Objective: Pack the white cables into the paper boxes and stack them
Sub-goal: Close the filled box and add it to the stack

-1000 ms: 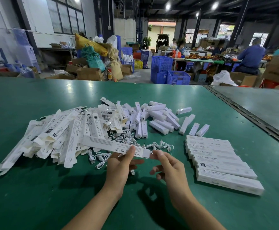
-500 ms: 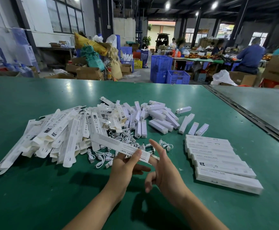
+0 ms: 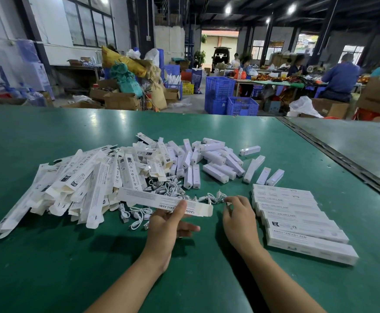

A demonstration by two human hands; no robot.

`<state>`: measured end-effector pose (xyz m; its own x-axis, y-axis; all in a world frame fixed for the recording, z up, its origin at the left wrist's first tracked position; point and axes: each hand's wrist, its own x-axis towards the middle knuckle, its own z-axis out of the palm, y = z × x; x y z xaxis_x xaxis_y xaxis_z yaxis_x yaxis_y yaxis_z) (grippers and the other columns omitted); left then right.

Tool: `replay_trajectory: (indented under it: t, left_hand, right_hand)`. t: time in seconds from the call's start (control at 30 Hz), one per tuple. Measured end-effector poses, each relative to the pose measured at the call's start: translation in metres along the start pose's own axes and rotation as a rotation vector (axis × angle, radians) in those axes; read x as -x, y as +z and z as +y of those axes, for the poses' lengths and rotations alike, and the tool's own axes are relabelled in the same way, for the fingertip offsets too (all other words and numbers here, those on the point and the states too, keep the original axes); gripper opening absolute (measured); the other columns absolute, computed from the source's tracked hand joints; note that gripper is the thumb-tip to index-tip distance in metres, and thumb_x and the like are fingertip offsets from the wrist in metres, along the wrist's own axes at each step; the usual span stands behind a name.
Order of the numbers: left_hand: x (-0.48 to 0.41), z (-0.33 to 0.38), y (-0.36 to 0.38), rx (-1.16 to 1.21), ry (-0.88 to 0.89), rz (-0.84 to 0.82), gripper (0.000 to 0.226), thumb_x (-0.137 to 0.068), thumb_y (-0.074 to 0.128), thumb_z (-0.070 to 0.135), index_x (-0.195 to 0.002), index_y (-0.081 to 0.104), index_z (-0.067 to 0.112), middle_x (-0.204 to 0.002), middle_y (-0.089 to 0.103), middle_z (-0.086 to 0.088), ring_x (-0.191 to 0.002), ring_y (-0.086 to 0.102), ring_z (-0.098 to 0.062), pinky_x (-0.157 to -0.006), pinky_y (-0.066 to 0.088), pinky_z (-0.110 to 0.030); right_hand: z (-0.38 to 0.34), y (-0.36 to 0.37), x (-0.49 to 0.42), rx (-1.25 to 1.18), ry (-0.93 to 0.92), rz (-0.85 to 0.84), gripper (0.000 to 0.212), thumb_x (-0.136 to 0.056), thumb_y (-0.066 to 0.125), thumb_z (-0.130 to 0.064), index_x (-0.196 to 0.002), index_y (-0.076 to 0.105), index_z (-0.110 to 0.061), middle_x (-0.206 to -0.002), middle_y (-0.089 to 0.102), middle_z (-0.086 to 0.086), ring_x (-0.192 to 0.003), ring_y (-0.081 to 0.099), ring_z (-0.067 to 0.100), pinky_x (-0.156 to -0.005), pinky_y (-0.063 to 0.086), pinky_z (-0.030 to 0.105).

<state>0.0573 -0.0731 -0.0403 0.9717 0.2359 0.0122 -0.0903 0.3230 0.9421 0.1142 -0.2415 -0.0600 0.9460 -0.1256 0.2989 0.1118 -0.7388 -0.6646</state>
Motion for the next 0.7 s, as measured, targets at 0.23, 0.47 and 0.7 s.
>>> replay_trajectory:
  t: [0.23,0.47,0.7]
  left_hand:
    - [0.001,0.001,-0.001,-0.008,0.004,-0.012,0.058,-0.058,0.076,0.054,-0.082,0.056,0.005,-0.059,0.067,-0.005,-0.056,0.072,-0.031,-0.047,0.053,-0.028]
    - [0.002,0.003,-0.001,-0.013,0.001,0.006,0.056,-0.057,0.076,0.053,-0.08,0.055,0.007,-0.059,0.064,-0.008,-0.056,0.071,-0.031,-0.047,0.053,-0.028]
    - [0.003,0.003,-0.001,-0.031,0.018,-0.025,0.047,-0.063,0.072,0.05,-0.082,0.055,0.011,-0.061,0.067,0.0,-0.056,0.071,-0.03,-0.051,0.054,-0.029]
  right_hand:
    - [0.002,0.005,-0.022,0.173,-0.067,-0.061,0.042,-0.097,0.047,-0.011,-0.14,0.047,-0.012,-0.142,0.048,0.006,-0.116,0.054,0.028,-0.091,0.042,0.035]
    - [0.009,0.007,-0.026,0.251,-0.126,-0.097,0.033,-0.098,0.048,-0.02,-0.13,0.059,-0.017,-0.13,0.058,0.003,-0.114,0.045,0.026,-0.098,0.034,0.031]
    - [0.007,-0.004,-0.014,0.121,-0.092,-0.056,0.017,-0.093,0.062,-0.025,-0.094,0.071,-0.011,-0.09,0.061,-0.002,-0.089,0.059,0.021,-0.073,0.033,0.025]
